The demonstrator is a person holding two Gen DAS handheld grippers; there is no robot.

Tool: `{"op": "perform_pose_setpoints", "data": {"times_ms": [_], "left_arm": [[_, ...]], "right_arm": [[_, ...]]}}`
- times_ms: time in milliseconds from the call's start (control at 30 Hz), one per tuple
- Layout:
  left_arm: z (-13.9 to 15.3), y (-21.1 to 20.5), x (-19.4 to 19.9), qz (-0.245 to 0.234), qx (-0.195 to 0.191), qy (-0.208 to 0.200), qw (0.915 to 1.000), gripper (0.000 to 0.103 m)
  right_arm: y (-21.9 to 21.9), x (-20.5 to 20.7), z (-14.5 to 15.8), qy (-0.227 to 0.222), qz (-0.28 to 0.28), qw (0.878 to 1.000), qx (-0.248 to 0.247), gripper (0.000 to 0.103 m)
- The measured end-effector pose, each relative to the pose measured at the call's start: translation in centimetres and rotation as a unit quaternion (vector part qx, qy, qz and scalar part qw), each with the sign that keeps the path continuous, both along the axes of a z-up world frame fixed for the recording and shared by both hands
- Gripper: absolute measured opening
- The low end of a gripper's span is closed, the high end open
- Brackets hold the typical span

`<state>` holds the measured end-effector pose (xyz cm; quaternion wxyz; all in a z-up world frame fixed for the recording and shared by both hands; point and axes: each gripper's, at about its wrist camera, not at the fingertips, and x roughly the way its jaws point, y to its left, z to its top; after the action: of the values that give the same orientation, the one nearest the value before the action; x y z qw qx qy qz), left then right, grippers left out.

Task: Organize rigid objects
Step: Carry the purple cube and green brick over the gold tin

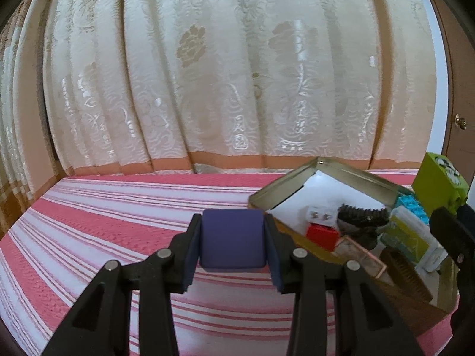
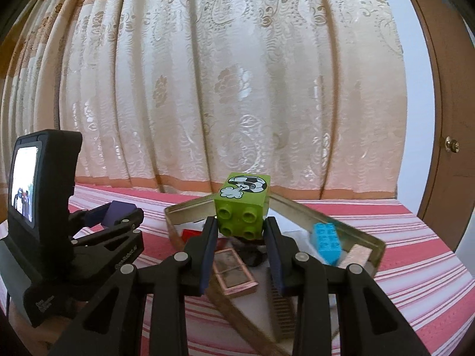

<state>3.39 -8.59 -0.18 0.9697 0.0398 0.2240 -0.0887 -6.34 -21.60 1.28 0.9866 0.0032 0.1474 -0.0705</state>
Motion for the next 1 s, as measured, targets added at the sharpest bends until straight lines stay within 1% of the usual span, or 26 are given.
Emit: {"op": "perform_pose_setpoints", "data": {"times_ms": [467, 700, 800, 1000], "left_arm": [[0.5, -4.9, -0.3, -0.041, 0.002, -0.007, 0.9991, 0.039], [0.5, -7.7, 0.0, -0.065, 0.008, -0.003, 0.9979, 0.039], [0.4, -8.6, 0.3, -0.072, 0.010, 0.004, 0.9973, 0.039], [-0.1, -10.8, 0.8, -0.085, 0.024, 0.018, 0.9959, 0.039]], "right_arm": [[-5.5, -0.3, 0.4, -0.005, -0.045, 0.999, -0.004, 0.035], [-7.9, 0.7, 0.1, 0.012, -0.066, 0.998, -0.010, 0.035], [-8.6, 1.1, 0.0, 0.018, -0.066, 0.998, -0.005, 0.035], [-9.0, 2.3, -0.7, 0.043, -0.061, 0.997, -0.023, 0.035]]}}
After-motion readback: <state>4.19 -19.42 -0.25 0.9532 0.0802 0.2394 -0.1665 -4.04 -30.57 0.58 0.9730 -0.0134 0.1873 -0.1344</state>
